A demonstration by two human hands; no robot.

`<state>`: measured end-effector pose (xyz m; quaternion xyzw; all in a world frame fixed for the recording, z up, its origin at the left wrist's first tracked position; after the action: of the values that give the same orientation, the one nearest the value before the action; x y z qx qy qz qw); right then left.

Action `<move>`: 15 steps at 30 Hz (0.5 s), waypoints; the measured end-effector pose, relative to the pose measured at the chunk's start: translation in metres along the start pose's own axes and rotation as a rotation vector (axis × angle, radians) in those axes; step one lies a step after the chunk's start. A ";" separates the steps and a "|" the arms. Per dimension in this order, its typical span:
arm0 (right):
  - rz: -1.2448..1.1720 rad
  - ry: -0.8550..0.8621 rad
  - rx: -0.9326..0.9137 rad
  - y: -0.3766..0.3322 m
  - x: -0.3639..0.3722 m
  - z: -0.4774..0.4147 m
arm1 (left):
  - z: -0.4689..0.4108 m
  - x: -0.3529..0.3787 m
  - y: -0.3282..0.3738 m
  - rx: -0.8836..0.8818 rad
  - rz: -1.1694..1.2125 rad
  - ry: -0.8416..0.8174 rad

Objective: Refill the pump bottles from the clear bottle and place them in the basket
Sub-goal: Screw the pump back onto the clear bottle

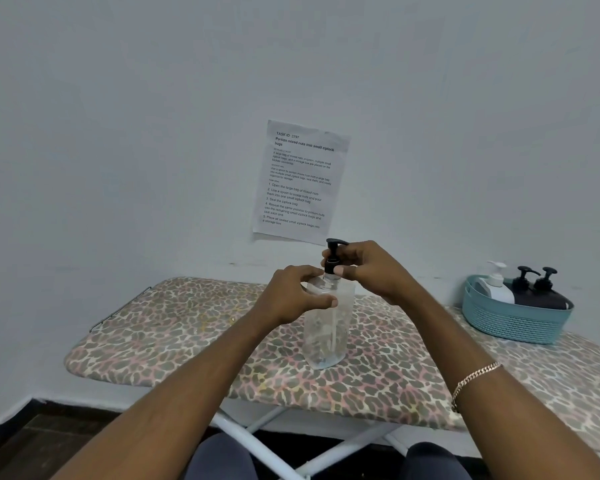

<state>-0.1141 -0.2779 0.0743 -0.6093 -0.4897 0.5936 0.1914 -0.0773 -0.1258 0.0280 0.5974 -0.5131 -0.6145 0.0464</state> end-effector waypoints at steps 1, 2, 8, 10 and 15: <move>0.005 0.040 -0.004 0.002 -0.001 0.001 | 0.000 0.000 0.000 0.000 0.004 0.004; 0.019 0.084 -0.001 0.006 -0.002 0.002 | 0.001 0.000 -0.001 0.003 0.010 0.006; 0.096 0.384 0.023 0.007 0.006 0.015 | 0.002 0.001 0.001 0.007 0.034 -0.009; 0.110 0.426 0.013 0.005 0.011 0.017 | 0.004 0.002 0.003 0.013 0.044 -0.016; -0.006 0.253 0.052 0.013 0.013 0.012 | 0.002 0.001 0.001 0.010 0.031 -0.005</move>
<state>-0.1222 -0.2776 0.0541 -0.6728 -0.4479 0.5237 0.2691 -0.0796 -0.1263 0.0273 0.5881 -0.5254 -0.6128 0.0514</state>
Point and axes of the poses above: each hand's wrist, its own z-axis away from the middle knuckle, its own x-axis out of the palm, y = z × x, the point moved 9 cm from there along -z, towards the middle knuckle, and after that the axes turned 14 degrees about -y, right-handed, at the moved point
